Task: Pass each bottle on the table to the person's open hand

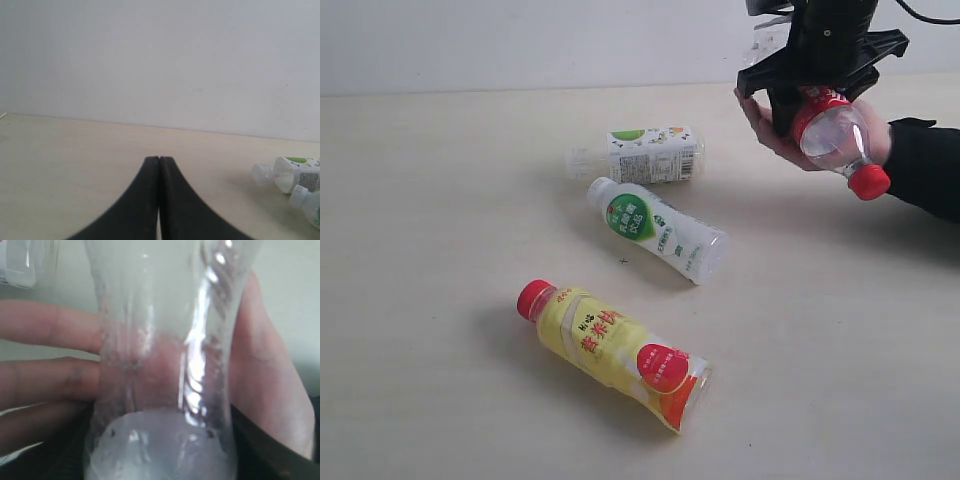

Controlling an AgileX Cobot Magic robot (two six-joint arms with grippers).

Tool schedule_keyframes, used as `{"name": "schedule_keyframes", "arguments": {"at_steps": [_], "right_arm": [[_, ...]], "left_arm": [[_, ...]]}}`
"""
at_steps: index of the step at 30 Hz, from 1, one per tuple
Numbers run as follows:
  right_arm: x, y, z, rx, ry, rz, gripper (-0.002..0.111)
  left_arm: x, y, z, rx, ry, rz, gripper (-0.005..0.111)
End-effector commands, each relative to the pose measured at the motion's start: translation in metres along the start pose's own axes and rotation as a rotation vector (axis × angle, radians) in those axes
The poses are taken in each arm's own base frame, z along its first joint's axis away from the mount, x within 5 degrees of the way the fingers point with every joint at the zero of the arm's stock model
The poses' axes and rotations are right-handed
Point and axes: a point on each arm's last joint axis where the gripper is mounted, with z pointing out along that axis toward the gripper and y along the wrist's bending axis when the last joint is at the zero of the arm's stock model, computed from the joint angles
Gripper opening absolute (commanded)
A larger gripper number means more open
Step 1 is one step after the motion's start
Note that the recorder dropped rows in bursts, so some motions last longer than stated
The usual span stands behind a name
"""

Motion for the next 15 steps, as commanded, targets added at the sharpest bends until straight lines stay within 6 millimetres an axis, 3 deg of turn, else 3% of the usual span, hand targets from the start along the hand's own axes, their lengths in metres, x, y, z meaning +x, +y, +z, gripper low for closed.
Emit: {"name": "schedule_keyframes", "arguments": {"at_steps": [1,10,15], "right_arm": [[-0.0014,-0.0015,-0.0010,-0.001,-0.006,0.009,0.000],[-0.0014,-0.0020,-0.0010,0.004,-0.006,0.019,0.001],[-0.0014,-0.0020,-0.0010,0.004,-0.006,0.019,0.021]], "left_arm": [[-0.0007,-0.0003,-0.0005,0.005,-0.012,0.002,0.000],[-0.0007,-0.0003,-0.0005,0.005,-0.012,0.002,0.000],[-0.0007,-0.0003,-0.0005,0.005,-0.012,0.002,0.000]]}}
